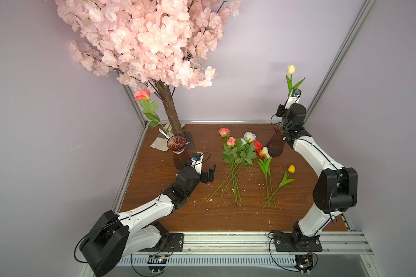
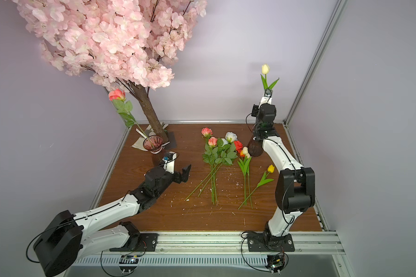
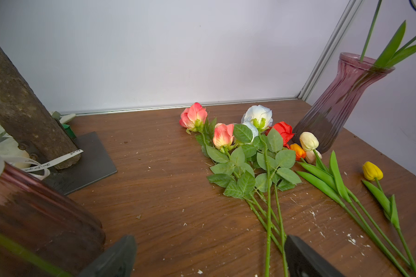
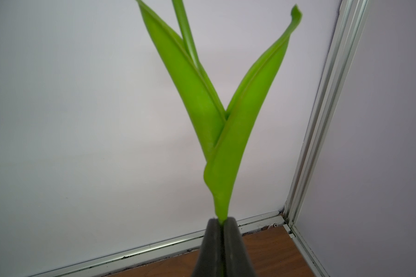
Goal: Arrange the flowers in different vases according to their variety
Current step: Insert the flower into the vase.
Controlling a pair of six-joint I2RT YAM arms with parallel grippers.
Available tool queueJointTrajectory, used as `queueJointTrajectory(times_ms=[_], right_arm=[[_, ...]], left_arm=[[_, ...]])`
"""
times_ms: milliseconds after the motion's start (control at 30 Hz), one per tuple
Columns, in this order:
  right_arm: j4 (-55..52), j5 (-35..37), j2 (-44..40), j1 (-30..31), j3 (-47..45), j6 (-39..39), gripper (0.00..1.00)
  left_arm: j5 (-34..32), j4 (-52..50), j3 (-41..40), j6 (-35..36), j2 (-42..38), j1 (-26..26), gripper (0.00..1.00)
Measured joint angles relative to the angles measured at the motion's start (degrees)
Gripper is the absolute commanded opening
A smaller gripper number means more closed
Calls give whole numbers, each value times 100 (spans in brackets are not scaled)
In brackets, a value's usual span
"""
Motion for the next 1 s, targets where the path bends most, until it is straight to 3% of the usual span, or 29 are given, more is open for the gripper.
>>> queueJointTrajectory(times_ms=[100,167,267,333,533,767,1000], right_arm=[[179,-7,-4,0,-385,-9,1],[216,-9,-9,0,-592,-2,23],[151,-15,-61,0,-767,2,36],[90,-48,-157,0,-780,22,50],[-385,-247,-957,0,-643,302,58],[-1403,-975,-1840,-7,-199,863,83],[-2330,-2013,-2881,-7,-723,1335,90]], left_arm=[[0,4,0,0,2,-9,99],[0,9,0,2,11,-11,99],[2,39,0,2,57,-15,100],[2,46,0,2,111,-17,99],[13,61,0,4,249,-35,100],[170,101,2,26,463,-52,99],[437,61,232,79,824,-52,100]])
